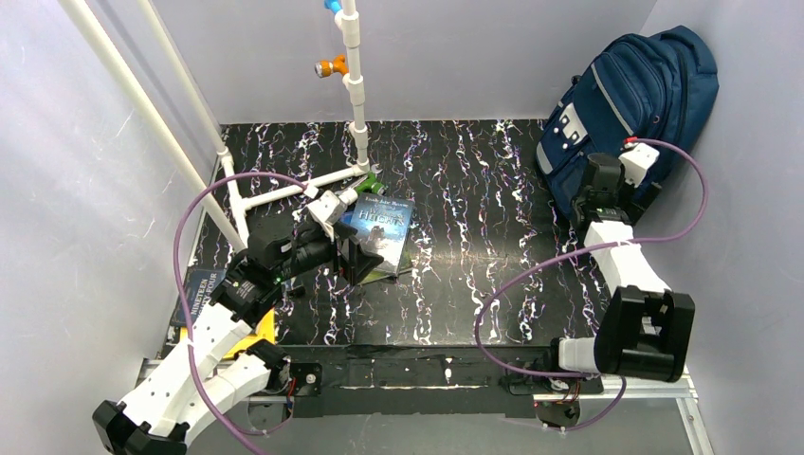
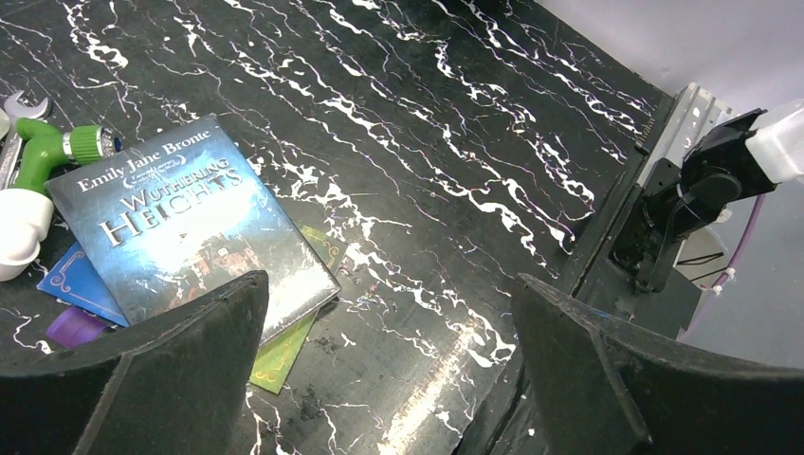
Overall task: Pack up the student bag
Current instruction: Adjust the student bag at the center of the board.
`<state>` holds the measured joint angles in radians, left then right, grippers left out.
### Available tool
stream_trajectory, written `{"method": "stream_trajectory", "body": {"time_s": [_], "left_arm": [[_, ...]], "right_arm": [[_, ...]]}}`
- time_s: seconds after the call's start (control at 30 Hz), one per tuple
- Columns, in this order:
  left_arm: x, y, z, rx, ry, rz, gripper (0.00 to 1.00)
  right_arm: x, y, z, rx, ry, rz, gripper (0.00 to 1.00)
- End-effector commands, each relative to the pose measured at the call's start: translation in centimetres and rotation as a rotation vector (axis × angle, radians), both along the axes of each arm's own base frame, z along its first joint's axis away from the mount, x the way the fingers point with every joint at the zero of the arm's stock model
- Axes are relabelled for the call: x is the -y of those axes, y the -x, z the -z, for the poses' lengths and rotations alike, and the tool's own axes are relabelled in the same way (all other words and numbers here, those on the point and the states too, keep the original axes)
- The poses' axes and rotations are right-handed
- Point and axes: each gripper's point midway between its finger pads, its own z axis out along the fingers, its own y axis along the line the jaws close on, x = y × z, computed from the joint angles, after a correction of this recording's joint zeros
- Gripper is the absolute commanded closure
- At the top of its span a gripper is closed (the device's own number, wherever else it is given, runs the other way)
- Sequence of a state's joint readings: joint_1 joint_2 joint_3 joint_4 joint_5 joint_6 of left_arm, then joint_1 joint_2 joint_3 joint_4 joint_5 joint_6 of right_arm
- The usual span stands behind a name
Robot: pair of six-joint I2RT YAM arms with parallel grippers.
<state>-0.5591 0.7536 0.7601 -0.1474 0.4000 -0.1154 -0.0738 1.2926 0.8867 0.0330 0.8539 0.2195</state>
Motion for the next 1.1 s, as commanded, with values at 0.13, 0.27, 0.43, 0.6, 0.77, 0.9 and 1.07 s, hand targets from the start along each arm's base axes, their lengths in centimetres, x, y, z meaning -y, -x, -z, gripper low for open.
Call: {"method": "stream_trajectory", "body": {"time_s": [0.13, 0.27, 0.43, 0.6, 0.77, 0.9, 1.07], "left_arm": [[0.6, 1.3, 0.0, 0.018, -0.012, 0.048, 0.01], [0.9, 1.7, 0.0, 0.021, -0.012, 0.066, 0.01], [0.8, 1.8, -0.1, 0.025, -0.012, 0.064, 0.01], [0.8, 1.7, 0.0, 0.022, -0.016, 0.063, 0.01], [1.0, 1.6, 0.3, 0.011, -0.022, 0.066, 0.01], [1.1, 1.5, 0.7, -0.003, -0.029, 0.068, 0.01], [1.3, 1.2, 1.1, -0.020, -0.043, 0.070, 0.01]], "right_arm": [[-1.6, -6.0, -0.9, 0.134, 0.000, -0.272, 0.02], [-2.8, -7.5, -0.4, 0.167, -0.018, -0.352, 0.08], [-5.3, -8.9, 0.2, 0.173, -0.086, -0.489, 0.54], [-7.8, -8.1, 0.9, 0.239, -0.218, -0.534, 0.99], [-13.8, -5.4, 1.3, 0.309, -0.429, -0.535, 0.99], [-18.6, -1.3, 2.2, 0.335, -0.613, -0.439, 0.99], [-26.0, 1.7, 4.7, 0.419, -0.855, -0.390, 0.94]]}}
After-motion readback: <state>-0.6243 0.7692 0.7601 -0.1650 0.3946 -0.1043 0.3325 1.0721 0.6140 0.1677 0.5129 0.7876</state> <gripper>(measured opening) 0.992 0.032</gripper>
